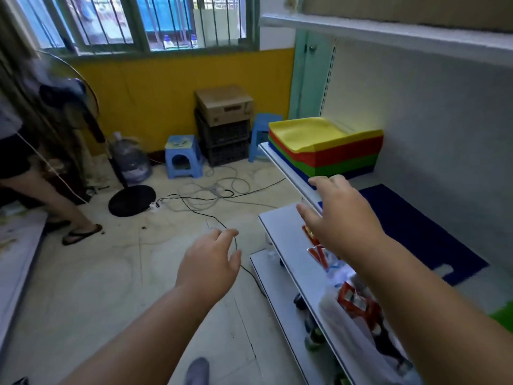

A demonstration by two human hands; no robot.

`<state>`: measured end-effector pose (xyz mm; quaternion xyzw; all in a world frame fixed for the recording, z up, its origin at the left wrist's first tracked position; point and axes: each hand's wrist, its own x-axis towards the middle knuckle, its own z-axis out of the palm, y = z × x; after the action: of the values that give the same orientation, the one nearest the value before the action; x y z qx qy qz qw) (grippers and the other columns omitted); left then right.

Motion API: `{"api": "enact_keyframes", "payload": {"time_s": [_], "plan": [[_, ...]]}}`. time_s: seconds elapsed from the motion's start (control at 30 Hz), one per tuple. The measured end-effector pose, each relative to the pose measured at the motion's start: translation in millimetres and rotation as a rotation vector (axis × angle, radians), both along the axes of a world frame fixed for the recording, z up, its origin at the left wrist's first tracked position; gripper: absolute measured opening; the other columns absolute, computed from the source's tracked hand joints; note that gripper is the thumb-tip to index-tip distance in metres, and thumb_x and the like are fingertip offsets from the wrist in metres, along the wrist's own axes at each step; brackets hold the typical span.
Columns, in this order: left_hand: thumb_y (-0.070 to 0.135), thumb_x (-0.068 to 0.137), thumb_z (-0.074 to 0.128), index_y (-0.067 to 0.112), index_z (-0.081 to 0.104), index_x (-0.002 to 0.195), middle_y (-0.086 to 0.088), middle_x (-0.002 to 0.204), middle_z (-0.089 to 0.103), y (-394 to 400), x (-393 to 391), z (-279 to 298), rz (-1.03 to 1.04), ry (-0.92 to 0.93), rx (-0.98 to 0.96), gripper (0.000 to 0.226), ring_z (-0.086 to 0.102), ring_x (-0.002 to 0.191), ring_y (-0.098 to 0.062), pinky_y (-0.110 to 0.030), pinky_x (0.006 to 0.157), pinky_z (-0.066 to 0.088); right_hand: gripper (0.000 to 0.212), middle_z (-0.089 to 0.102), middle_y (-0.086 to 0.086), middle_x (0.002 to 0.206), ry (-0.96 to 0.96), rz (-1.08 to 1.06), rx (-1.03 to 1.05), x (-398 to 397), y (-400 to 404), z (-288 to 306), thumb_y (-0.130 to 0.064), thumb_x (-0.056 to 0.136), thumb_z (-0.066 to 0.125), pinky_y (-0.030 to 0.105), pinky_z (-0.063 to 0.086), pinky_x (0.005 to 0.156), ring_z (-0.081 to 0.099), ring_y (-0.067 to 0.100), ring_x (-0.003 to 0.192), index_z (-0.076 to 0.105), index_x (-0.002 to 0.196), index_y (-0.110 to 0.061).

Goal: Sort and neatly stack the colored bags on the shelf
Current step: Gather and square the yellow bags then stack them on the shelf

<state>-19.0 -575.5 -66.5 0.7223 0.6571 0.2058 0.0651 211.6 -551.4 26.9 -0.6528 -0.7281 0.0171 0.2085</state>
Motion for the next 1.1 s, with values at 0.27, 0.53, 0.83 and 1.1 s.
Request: {"api": "enact_keyframes", "payload": {"time_s": [0.27,0.53,0.83,1.1], "plan": [[0.041,0.097,0.048,0.033,0.049,0.136,0.009,0.125,0.055,177.9,-76.6,12.6,-0.202,0.000,0.034,0.040,0.051,0.115,-0.015,-0.029,0.081,0.043,0.053,0.050,0.000,0.120,0.001,-0.269,0.042,-70.1,119.3,4.3,-0.050,0.092,0.053,0.035,0.052,0.077,0.053,0.016,0.097,0.043,0.136,-0.023],[0.037,0.097,0.049,0.029,0.050,0.136,0.003,0.118,0.057,322.2,-57.6,13.6,-0.421,-0.039,0.009,0.040,0.053,0.108,-0.018,-0.028,0.078,0.037,0.051,0.048,0.002,0.126,-0.014,-0.509,-0.037,-55.8,183.0,6.1,-0.046,0.094,0.052,0.038,0.050,0.081,0.053,0.021,0.102,0.044,0.137,-0.020],[0.035,0.095,0.052,0.027,0.055,0.130,0.001,0.112,0.061,437.9,-6.0,17.0,-0.590,0.044,0.025,0.036,0.058,0.099,-0.024,-0.032,0.073,0.046,0.048,0.046,-0.002,0.136,0.032,-0.717,-0.178,-29.0,257.5,2.5,-0.050,0.095,0.048,0.036,0.048,0.081,0.053,0.023,0.109,0.045,0.135,-0.022],[0.042,0.096,0.047,0.033,0.042,0.137,0.002,0.112,0.043,527.1,16.5,6.9,-0.693,0.058,-0.081,0.042,0.053,0.085,-0.018,-0.029,0.065,0.046,0.045,0.052,0.000,0.128,0.039,-0.981,-0.272,-46.5,280.8,-7.4,-0.051,0.096,0.045,0.036,0.052,0.074,0.057,0.020,0.091,0.049,0.129,-0.020]]}}
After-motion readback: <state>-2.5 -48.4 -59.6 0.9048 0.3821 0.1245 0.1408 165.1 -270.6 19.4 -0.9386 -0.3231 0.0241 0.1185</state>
